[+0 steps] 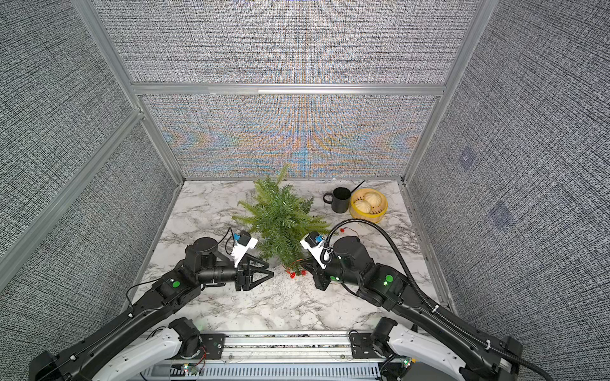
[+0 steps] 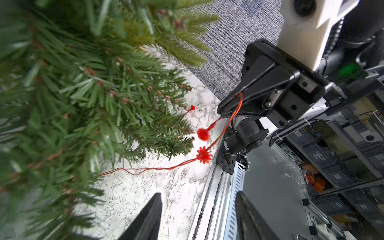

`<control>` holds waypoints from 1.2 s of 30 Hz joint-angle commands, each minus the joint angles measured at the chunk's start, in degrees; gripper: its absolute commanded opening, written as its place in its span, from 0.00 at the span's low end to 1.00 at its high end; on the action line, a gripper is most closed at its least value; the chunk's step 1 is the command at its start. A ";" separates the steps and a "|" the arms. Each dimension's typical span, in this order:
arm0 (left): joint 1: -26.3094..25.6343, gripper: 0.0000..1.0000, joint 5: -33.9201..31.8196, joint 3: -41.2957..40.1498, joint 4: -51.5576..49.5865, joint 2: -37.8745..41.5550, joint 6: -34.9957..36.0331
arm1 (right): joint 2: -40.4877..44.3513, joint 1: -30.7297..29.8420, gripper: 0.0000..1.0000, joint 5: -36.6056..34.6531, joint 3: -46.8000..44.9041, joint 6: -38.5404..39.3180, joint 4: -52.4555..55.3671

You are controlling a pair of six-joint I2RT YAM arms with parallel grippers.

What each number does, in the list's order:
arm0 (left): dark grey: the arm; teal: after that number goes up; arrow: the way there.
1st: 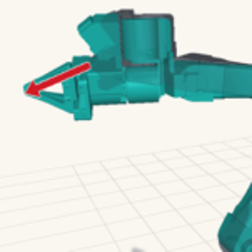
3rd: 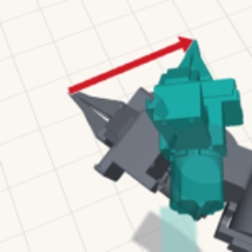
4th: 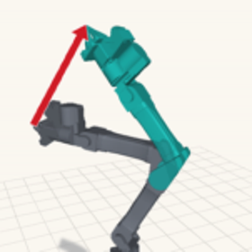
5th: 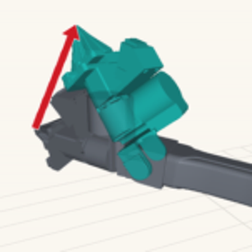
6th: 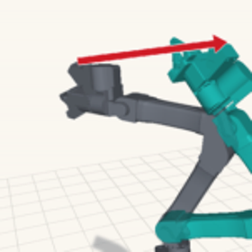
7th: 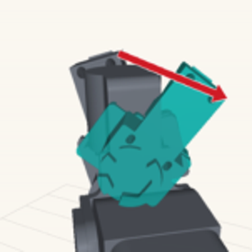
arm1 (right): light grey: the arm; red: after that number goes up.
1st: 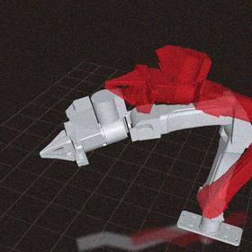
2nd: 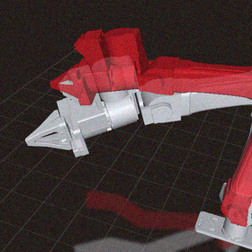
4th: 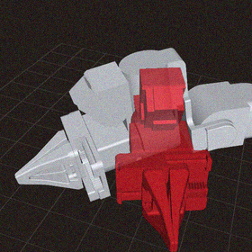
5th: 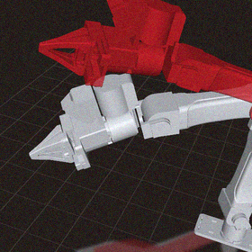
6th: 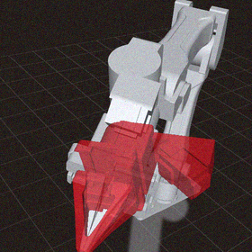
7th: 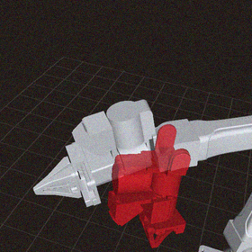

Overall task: Remove string lights from the small christmas tree
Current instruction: Remove the light string from the Christmas tree.

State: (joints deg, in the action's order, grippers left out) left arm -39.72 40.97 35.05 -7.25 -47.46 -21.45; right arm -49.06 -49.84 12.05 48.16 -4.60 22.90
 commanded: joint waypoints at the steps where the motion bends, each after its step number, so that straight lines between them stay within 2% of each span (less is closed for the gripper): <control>1: -0.37 0.57 1.38 0.71 1.70 -0.08 1.82 | -0.46 -0.65 0.00 1.17 0.99 1.17 -0.40; 13: -0.61 0.57 0.30 2.08 1.11 -0.99 3.64 | -2.40 -3.48 0.00 4.17 3.82 2.97 -2.26; 21: -0.62 0.56 -3.36 3.81 -1.28 -0.35 5.83 | 3.40 -3.90 0.00 3.36 3.17 2.70 -0.32; 31: -0.62 0.57 -9.22 5.43 -2.76 0.76 6.68 | 13.26 -3.86 0.00 -3.75 1.54 2.27 5.27; 36: -0.59 0.57 -9.47 5.73 -2.52 0.35 6.23 | 16.43 -3.76 0.00 -12.26 2.22 1.63 9.23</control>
State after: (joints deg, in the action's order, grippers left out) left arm -40.36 32.36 40.38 -10.28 -47.03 -15.44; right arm -33.52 -53.60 6.48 49.89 -2.37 29.08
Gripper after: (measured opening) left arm 0.568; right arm 0.050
